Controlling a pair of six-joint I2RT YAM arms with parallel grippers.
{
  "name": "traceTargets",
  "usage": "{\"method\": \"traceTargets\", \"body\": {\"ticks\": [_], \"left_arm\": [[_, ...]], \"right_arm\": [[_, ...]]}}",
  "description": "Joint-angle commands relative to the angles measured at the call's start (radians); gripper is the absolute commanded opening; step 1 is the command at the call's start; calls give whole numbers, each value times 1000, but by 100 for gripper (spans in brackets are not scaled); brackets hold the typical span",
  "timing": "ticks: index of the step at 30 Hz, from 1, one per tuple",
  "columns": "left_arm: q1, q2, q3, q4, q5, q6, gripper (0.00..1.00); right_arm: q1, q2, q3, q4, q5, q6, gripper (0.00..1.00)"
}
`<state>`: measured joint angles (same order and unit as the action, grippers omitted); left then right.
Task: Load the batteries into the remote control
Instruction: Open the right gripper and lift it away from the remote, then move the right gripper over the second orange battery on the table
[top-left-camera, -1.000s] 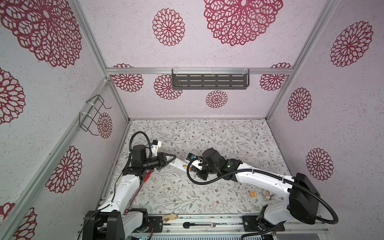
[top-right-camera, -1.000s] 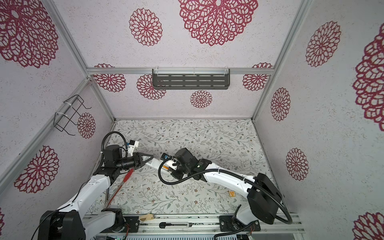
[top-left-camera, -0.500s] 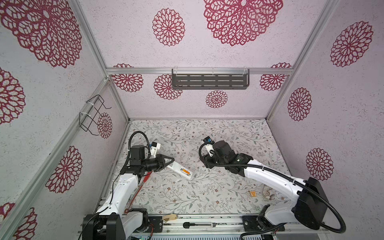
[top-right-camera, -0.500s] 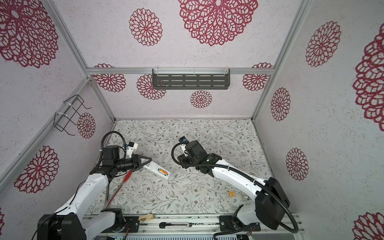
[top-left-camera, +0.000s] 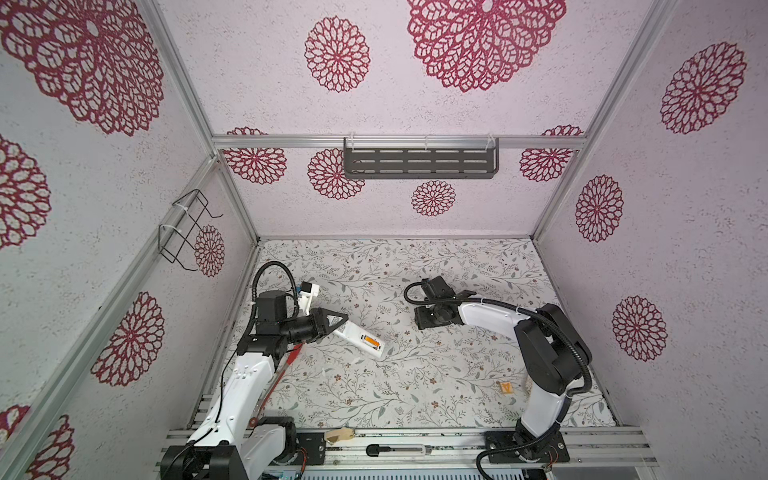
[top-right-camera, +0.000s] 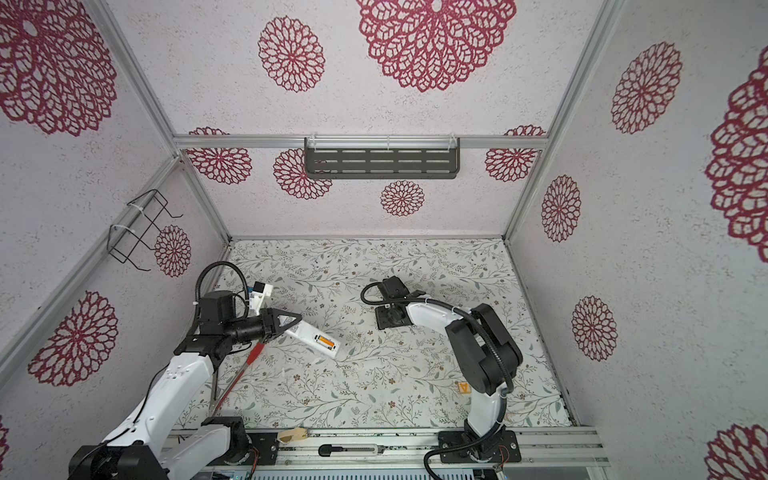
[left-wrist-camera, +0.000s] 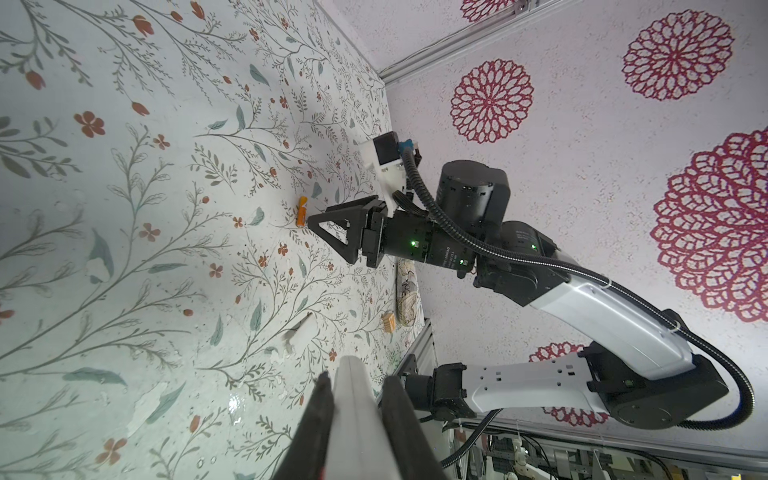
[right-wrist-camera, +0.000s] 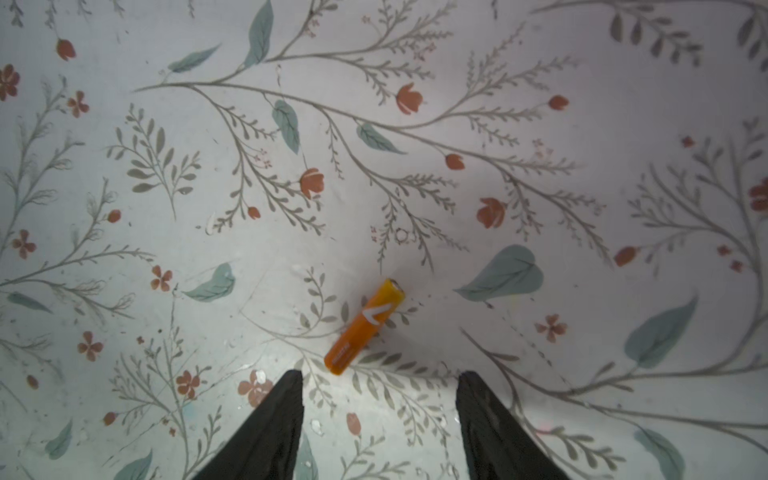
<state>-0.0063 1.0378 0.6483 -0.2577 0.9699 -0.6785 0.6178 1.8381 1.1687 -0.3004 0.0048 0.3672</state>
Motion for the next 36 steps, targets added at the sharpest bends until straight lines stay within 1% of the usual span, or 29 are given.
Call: {"method": "traceTargets", "body": {"ticks": [1, 6, 11, 14, 17, 21, 29, 34, 36], "left_arm": [[6, -17, 1, 56, 31, -11, 0], [6, -16, 1, 58, 33, -12, 0], [6, -12, -1, 60, 35, -16, 0], [6, -13, 0, 60, 35, -17, 0], [6, -15, -1, 60, 35, -18, 0], [6, -14, -1, 61, 33, -17, 0], [6, -7, -1, 63, 37, -19, 0], [6, -1, -1, 65, 42, -22, 1], [6, -1, -1, 64, 44, -25, 1]], "right_arm": [[-1, -2, 48, -12, -19, -12, 62], [-8, 23, 80, -54, -22, -111, 63], [-21, 67, 117, -49, -137, -231, 65], [-25, 107, 153, -59, -181, -275, 65], [-29, 148, 189, -85, -202, -299, 65], [-30, 165, 185, -91, -212, -311, 65], [-28, 112, 115, -68, -206, -311, 65], [-27, 89, 93, -65, -255, -337, 65], [-27, 86, 92, -66, -253, -339, 65]]}}
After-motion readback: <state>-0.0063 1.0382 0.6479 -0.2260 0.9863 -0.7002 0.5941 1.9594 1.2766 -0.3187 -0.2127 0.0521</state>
